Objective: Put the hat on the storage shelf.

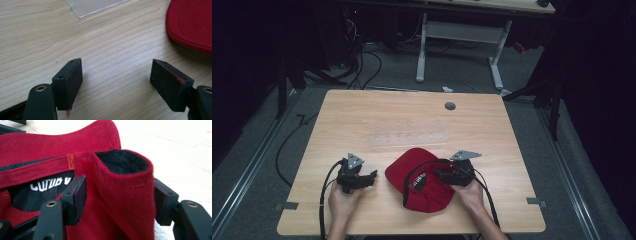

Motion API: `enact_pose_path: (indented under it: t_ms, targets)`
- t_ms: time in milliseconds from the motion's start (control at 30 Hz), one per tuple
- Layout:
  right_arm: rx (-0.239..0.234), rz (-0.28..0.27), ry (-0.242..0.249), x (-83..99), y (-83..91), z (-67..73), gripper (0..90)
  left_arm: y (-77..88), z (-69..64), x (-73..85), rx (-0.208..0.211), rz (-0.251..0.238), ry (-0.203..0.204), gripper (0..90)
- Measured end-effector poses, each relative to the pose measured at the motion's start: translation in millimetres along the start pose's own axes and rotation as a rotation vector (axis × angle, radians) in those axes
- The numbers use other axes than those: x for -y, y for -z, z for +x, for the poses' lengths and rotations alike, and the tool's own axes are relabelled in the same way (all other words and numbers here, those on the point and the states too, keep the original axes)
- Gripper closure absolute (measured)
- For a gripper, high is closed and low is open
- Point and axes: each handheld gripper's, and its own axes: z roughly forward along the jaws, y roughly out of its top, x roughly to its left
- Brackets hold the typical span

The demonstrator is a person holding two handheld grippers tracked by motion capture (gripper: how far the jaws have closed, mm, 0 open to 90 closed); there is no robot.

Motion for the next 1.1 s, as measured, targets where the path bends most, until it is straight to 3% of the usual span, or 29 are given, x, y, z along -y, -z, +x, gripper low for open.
enact_pose_path:
  t_ms: [267,800,1100]
  targets:
    - [0.013,0.003,0.015,1.1,-4.7,1.0,46.0,0.0,0.0,0.0,0.0,0.0,-0.001,26.3]
    - [-0.063,0.017,0.034,1.8,-2.3,-5.3,73.7,0.0,0.0,0.0,-0.001,0.0,-0.001,26.3]
    - [-0.099,0.013,0.055,1.0,1.2,-3.3,82.5,0.0,-0.1,0.1,0.0,0.0,-0.001,26.2]
